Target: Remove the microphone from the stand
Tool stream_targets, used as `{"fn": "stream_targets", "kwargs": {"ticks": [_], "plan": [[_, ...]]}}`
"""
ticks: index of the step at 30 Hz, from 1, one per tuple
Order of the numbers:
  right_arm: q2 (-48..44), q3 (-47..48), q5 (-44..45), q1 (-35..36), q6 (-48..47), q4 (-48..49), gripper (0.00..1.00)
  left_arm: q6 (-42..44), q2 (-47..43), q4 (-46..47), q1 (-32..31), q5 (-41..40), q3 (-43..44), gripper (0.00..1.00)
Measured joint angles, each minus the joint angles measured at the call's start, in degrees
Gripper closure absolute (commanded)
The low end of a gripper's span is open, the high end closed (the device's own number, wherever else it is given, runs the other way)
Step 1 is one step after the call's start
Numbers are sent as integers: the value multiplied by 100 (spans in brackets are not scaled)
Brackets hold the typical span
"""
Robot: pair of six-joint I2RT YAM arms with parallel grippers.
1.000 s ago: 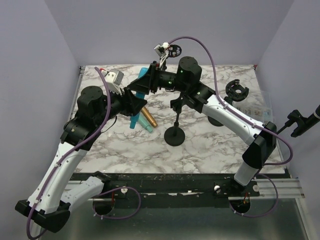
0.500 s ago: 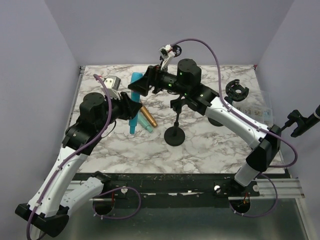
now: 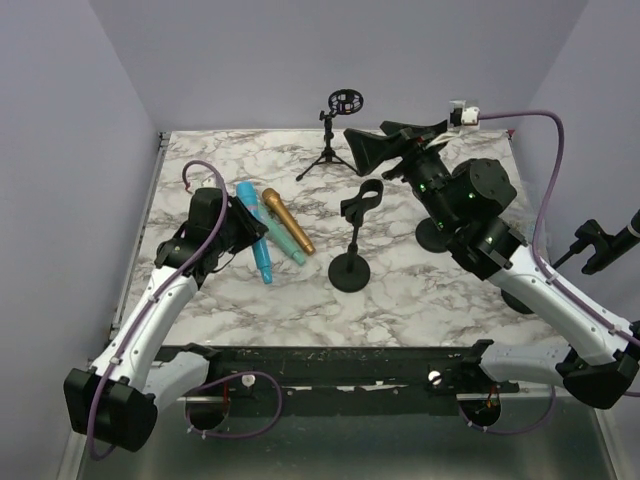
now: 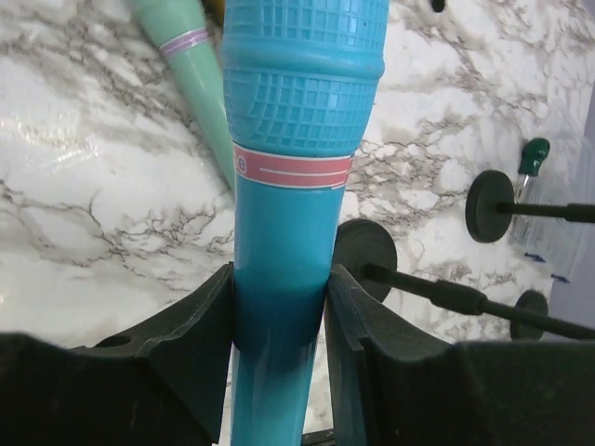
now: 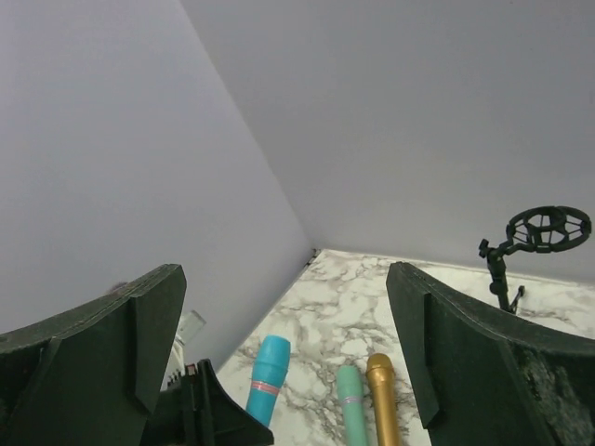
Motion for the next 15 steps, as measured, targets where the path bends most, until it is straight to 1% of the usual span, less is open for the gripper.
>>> {"fn": "stream_targets", "kwargs": {"ticks": [3,6,10,15], "plan": [[-188,-223,225,0,-133,136,2,-575,186,240,195,127,-476,100],[-289,-431,409,0,-240,166,2,-1154,400,619,337,57,-970,100],[-409,-647,599,2,-348,151,2,-1635,728,1043,411,-232,-1333,100],[-636,-807,782,2,-452,149,2,-2124,1453,1631,485,-472,-1558,100]]}}
